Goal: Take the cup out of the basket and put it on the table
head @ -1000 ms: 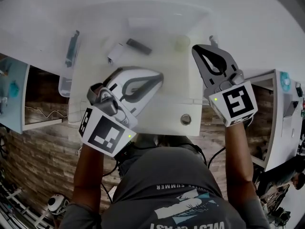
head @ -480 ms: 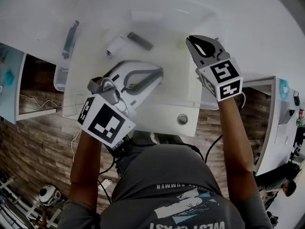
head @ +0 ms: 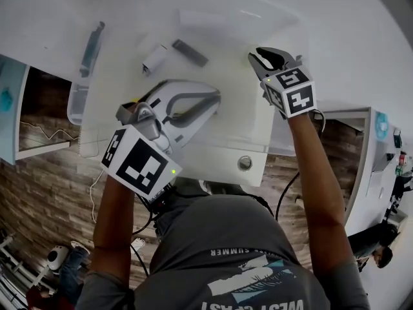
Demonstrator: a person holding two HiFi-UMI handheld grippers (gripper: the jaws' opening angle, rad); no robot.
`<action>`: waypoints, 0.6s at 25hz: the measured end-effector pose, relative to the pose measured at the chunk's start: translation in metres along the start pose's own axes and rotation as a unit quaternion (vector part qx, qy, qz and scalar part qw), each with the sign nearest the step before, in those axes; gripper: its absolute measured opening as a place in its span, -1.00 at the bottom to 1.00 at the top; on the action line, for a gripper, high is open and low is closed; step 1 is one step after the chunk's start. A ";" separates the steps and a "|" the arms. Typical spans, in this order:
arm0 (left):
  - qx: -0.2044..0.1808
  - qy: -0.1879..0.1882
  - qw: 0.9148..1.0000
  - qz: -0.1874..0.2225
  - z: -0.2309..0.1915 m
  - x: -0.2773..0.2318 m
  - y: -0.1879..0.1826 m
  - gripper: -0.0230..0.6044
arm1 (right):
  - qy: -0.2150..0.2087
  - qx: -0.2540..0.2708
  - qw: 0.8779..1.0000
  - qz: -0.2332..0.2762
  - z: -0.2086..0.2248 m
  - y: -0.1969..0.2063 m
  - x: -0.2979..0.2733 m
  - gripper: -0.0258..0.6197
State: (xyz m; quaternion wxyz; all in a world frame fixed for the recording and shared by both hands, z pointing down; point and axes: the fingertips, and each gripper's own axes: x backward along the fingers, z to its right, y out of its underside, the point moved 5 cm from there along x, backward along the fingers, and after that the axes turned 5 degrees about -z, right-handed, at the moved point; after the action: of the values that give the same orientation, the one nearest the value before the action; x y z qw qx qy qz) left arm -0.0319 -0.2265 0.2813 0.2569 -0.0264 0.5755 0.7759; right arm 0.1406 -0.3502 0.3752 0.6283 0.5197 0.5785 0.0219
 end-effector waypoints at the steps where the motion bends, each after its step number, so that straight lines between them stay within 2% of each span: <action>1: 0.001 0.001 1.000 0.001 -0.001 -0.001 0.001 -0.89 | -0.001 -0.003 1.000 -0.009 0.002 0.004 -0.006 -0.65; 6: 0.011 0.003 1.000 -0.001 -0.008 -0.002 0.009 -0.89 | -0.004 -0.026 0.998 -0.061 0.014 0.028 -0.038 -0.57; 15: 0.033 0.008 0.999 -0.005 -0.015 -0.009 0.024 -0.68 | 0.000 -0.039 0.990 -0.138 0.027 0.055 -0.089 -0.51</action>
State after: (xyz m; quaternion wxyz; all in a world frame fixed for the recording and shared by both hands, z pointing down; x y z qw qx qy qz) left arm -0.0386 -0.2483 0.3003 0.2569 -0.0275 0.6028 0.7549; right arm 0.1629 -0.3976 0.4697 0.6453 0.4095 0.6435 -0.0423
